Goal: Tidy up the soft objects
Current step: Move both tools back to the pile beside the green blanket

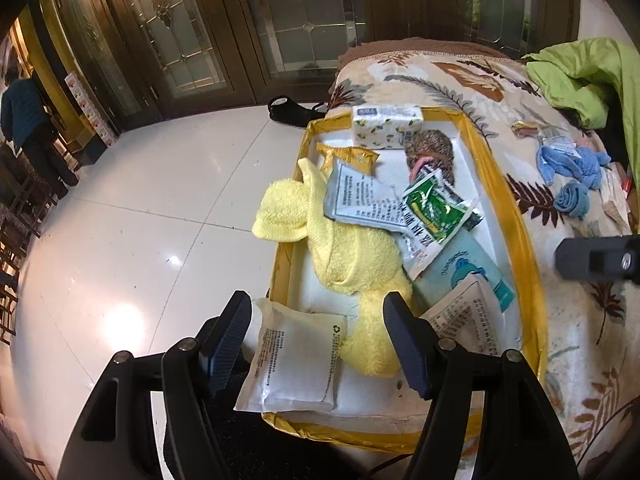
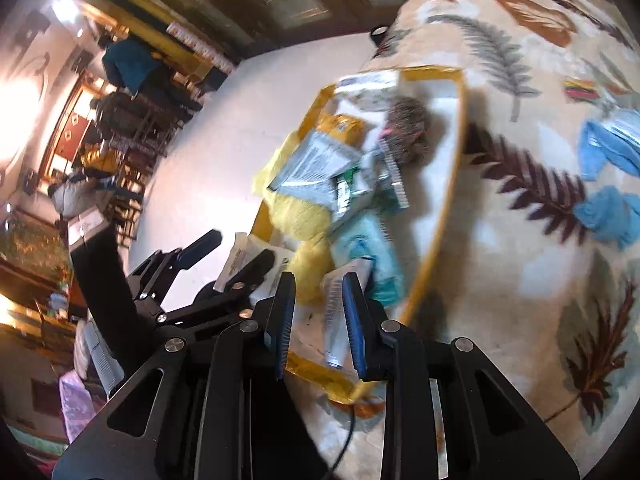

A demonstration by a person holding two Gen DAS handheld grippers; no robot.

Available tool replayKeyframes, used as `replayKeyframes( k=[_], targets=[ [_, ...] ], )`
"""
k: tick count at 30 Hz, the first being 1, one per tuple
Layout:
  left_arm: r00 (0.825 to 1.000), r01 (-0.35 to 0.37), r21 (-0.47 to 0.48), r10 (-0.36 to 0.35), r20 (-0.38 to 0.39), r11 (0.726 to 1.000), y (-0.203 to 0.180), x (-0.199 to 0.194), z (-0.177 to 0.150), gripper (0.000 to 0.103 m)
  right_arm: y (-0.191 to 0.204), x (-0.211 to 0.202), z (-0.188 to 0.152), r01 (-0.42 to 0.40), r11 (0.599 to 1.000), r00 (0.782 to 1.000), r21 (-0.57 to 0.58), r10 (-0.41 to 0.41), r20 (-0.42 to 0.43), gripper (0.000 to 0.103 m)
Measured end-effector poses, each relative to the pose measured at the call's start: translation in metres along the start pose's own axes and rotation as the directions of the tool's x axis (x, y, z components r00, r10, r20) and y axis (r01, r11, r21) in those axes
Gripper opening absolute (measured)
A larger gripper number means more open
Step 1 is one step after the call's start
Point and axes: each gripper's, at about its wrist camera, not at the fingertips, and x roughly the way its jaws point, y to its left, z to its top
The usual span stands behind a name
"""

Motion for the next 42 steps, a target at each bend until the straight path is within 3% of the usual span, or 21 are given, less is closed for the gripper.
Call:
replayKeyframes(
  k=[10, 15, 26, 29, 33, 35, 42],
  targets=[
    [0.999, 0.027, 0.044, -0.028, 0.035, 0.999, -0.029, -0.016, 0.009, 0.069, -0.09, -0.066, -0.021, 0.049, 0.981, 0.992, 0.189, -0.07, 0.105, 0.024],
    [0.996, 0.088, 0.042, -0.09, 0.024, 0.995, -0.045, -0.017, 0.016, 0.07, -0.141, -0.098, -0.041, 0.056, 0.948, 0.984, 0.314, -0.106, 0.145, 0.024],
    [0.987, 0.152, 0.133, -0.158, 0.031, 0.979, -0.101, -0.019, 0.032, 0.07, -0.187, -0.111, -0.07, 0.036, 0.901, 0.978, 0.432, -0.12, 0.169, 0.024],
    [0.974, 0.208, 0.186, -0.221, 0.052, 0.96, -0.126, -0.021, 0.044, 0.073, -0.195, -0.119, -0.071, 0.024, 0.887, 0.974, 0.462, -0.124, 0.188, 0.024],
    [0.93, 0.34, 0.291, -0.366, 0.037, 0.894, -0.163, -0.015, 0.064, 0.078, -0.205, -0.131, -0.068, 0.008, 0.875, 0.968, 0.485, -0.129, 0.217, 0.026],
    [0.911, 0.38, 0.359, -0.412, 0.015, 0.853, -0.186, -0.008, 0.072, 0.078, -0.21, -0.137, -0.065, -0.012, 0.867, 0.963, 0.498, -0.124, 0.238, 0.042],
    [0.889, 0.441, 0.431, -0.448, -0.09, 0.787, -0.233, 0.025, 0.087, 0.078, -0.239, -0.16, -0.05, -0.094, 0.81, 0.937, 0.578, -0.124, 0.326, 0.045]
  ],
)
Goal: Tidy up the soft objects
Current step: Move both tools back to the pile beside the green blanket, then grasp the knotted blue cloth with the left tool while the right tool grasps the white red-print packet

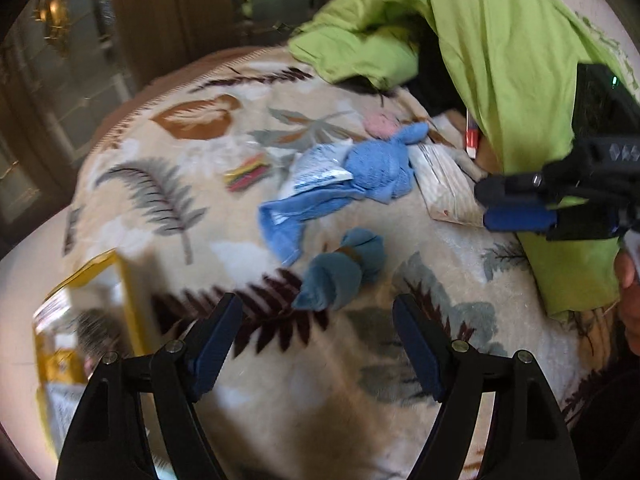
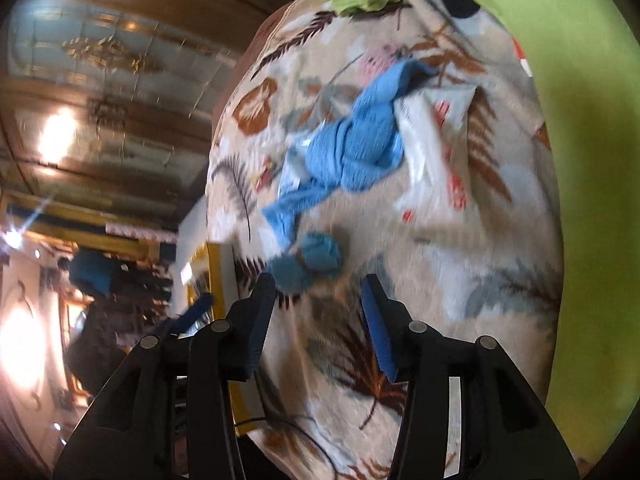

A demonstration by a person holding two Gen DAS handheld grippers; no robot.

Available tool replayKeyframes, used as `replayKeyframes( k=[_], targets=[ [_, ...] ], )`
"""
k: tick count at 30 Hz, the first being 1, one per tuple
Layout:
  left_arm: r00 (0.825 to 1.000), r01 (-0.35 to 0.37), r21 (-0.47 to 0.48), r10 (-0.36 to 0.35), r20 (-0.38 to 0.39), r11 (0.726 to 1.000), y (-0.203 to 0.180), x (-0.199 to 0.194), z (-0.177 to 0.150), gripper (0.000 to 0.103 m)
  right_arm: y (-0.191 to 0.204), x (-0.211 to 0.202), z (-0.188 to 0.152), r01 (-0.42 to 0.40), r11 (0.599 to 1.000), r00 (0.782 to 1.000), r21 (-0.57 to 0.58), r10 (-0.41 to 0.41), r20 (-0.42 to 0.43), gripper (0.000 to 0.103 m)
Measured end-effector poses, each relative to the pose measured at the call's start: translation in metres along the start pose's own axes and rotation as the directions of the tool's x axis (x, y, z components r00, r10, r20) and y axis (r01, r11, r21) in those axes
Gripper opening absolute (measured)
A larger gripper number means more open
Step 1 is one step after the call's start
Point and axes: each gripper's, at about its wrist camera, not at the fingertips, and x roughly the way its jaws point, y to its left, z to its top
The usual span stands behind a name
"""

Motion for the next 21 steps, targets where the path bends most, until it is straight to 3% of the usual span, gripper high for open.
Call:
replayKeyframes(
  k=[14, 18, 21],
  targets=[
    [0.994, 0.056, 0.149, -0.041, -0.105, 0.987, -0.022, 0.049, 0.018, 0.078, -0.024, -0.019, 0.03, 0.003, 0.996, 0.998, 0.087, -0.009, 0.067, 0.045],
    [0.989, 0.075, 0.147, -0.056, -0.135, 0.986, -0.026, 0.063, 0.021, 0.078, -0.027, -0.02, 0.036, 0.053, 0.995, 0.995, 0.085, -0.059, 0.082, 0.045],
    [0.986, 0.093, 0.15, -0.069, -0.154, 0.984, -0.031, 0.07, 0.022, 0.078, -0.027, -0.019, 0.041, 0.139, 0.988, 0.984, 0.064, -0.145, 0.108, 0.047]
  ],
)
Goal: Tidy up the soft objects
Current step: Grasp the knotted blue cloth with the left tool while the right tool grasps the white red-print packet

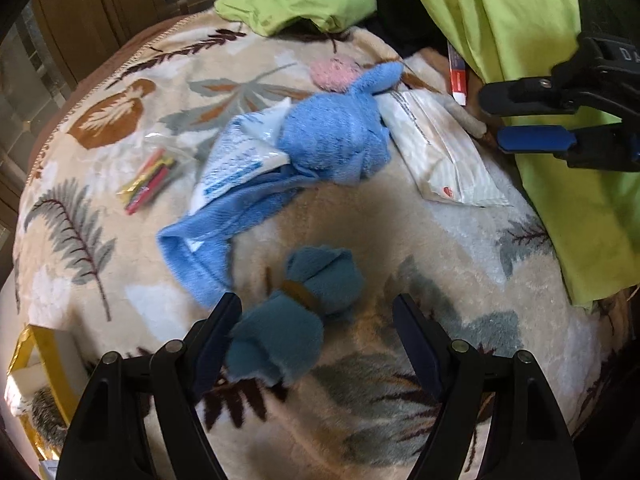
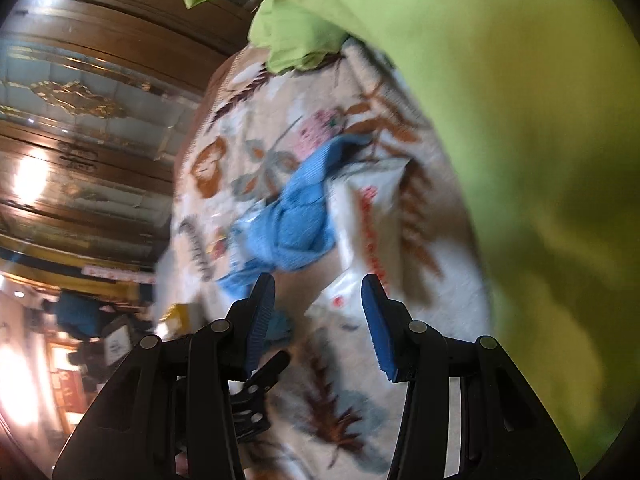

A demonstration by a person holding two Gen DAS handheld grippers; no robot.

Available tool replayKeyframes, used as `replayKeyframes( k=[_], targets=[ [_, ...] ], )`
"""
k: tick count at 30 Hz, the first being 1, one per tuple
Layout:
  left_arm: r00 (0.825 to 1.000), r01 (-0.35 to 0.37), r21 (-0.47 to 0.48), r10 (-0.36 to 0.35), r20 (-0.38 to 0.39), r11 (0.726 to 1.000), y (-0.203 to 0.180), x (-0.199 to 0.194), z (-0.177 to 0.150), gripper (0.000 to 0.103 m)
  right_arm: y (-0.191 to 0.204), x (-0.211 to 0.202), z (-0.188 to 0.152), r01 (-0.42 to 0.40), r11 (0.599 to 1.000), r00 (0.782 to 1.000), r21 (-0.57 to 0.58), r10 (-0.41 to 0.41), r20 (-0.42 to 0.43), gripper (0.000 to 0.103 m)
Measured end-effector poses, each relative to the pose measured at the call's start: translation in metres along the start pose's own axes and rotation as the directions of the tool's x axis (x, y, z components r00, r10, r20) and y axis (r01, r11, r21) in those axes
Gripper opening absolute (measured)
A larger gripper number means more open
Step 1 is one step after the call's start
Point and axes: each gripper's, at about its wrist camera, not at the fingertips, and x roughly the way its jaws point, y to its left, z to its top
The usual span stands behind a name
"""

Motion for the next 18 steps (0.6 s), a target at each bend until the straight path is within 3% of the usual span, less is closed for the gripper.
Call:
replayKeyframes(
  k=[1, 5, 15, 16, 18],
  targets=[
    [1.0, 0.004, 0.0, -0.004, -0.011, 1.0, -0.001, 0.004, 0.001, 0.078, 0.0, 0.002, 0.001, 0.03, 0.999, 1.0, -0.012, -0.03, 0.007, 0.054],
    [1.0, 0.013, -0.002, -0.013, -0.028, 1.0, -0.004, 0.013, 0.001, 0.081, -0.002, 0.014, 0.009, 0.125, 0.991, 0.992, -0.041, -0.125, 0.012, 0.055],
    [0.998, 0.065, -0.061, -0.066, -0.008, 0.996, 0.004, 0.015, 0.004, 0.08, -0.006, 0.06, 0.027, 0.197, 0.978, 0.979, -0.07, -0.2, -0.034, 0.055],
    [0.998, 0.058, -0.065, -0.059, -0.006, 0.996, 0.004, 0.014, 0.003, 0.077, -0.005, 0.06, 0.025, 0.21, 0.973, 0.977, -0.097, -0.213, -0.023, 0.044],
    [1.0, 0.026, -0.074, -0.026, 0.0, 0.997, 0.007, 0.009, 0.001, 0.059, -0.001, 0.059, 0.019, 0.248, 0.952, 0.967, -0.182, -0.255, -0.014, 0.039]
  ],
)
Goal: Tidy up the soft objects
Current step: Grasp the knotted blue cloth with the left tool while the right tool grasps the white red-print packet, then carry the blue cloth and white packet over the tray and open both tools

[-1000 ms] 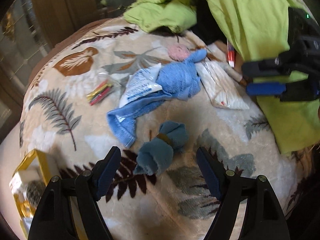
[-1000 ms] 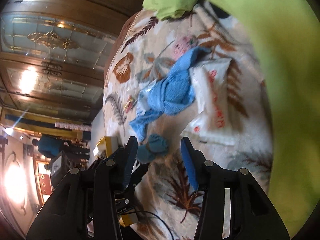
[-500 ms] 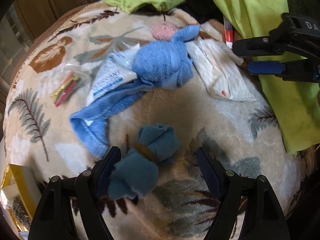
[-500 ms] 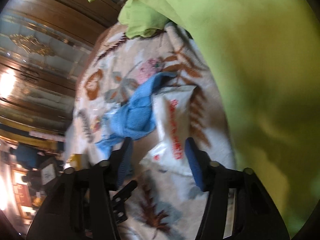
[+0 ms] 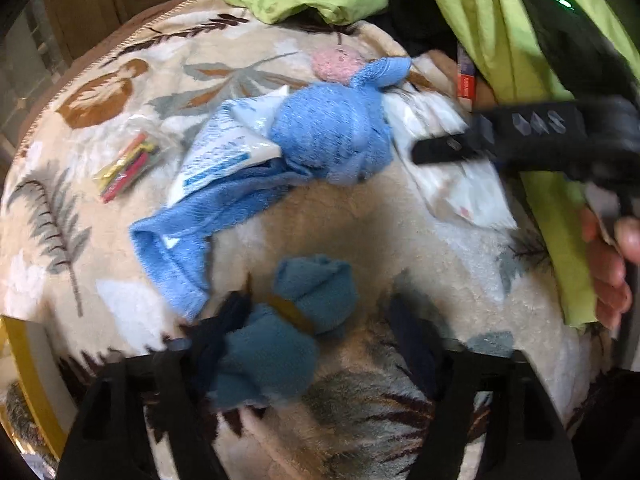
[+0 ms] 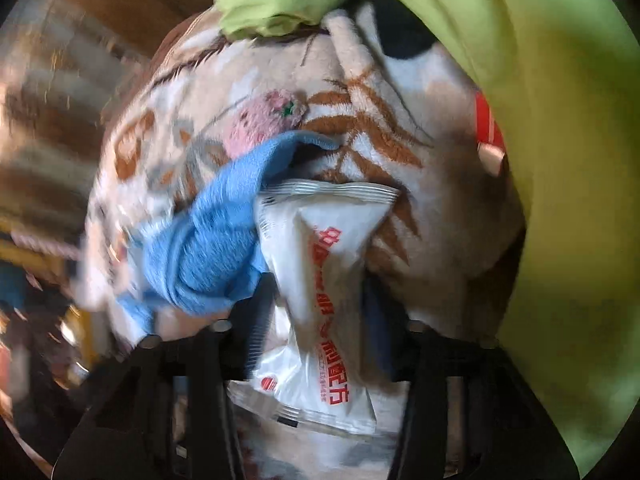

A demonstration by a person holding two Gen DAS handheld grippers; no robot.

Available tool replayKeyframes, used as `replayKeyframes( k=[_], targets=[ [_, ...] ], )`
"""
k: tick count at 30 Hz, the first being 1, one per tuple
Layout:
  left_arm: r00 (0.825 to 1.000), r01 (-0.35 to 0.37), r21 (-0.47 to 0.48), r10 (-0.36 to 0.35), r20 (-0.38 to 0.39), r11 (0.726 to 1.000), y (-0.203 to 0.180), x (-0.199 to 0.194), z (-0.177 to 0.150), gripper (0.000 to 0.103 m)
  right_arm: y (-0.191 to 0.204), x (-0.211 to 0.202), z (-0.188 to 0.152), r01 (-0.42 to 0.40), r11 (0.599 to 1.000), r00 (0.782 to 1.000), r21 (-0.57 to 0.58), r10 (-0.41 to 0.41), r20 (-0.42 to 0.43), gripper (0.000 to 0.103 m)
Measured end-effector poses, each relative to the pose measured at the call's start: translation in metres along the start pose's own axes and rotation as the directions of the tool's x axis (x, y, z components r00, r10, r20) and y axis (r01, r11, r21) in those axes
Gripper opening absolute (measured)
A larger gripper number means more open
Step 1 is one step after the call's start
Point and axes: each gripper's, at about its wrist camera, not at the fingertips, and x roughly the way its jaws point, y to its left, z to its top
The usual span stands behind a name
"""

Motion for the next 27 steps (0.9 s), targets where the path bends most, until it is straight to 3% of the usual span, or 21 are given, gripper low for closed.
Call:
replayKeyframes(
  k=[1, 2, 4, 15, 27],
  targets=[
    [1.0, -0.005, -0.018, 0.005, 0.01, 1.0, 0.004, -0.003, -0.002, 0.044, 0.0, -0.002, -0.003, -0.003, 1.0, 1.0, -0.018, 0.003, -0.004, 0.037],
    [1.0, 0.007, -0.042, -0.006, 0.016, 0.999, 0.007, -0.007, -0.004, 0.037, -0.002, -0.004, -0.007, -0.015, 1.0, 1.0, -0.024, 0.014, -0.012, 0.036],
    [0.999, 0.049, -0.101, -0.047, 0.019, 0.994, 0.015, -0.013, -0.009, 0.035, -0.008, -0.01, -0.015, -0.061, 0.998, 0.998, -0.012, 0.061, -0.023, 0.034],
    [0.996, 0.055, -0.151, -0.044, 0.075, 0.987, 0.007, -0.047, -0.041, 0.033, 0.008, -0.048, -0.066, -0.201, 0.979, 0.979, -0.027, 0.2, -0.039, 0.034],
    [0.993, 0.007, -0.24, 0.021, 0.113, 0.971, 0.013, -0.097, -0.09, 0.034, 0.05, -0.049, -0.102, -0.255, 0.961, 0.965, -0.108, 0.245, -0.097, 0.034]
  ],
)
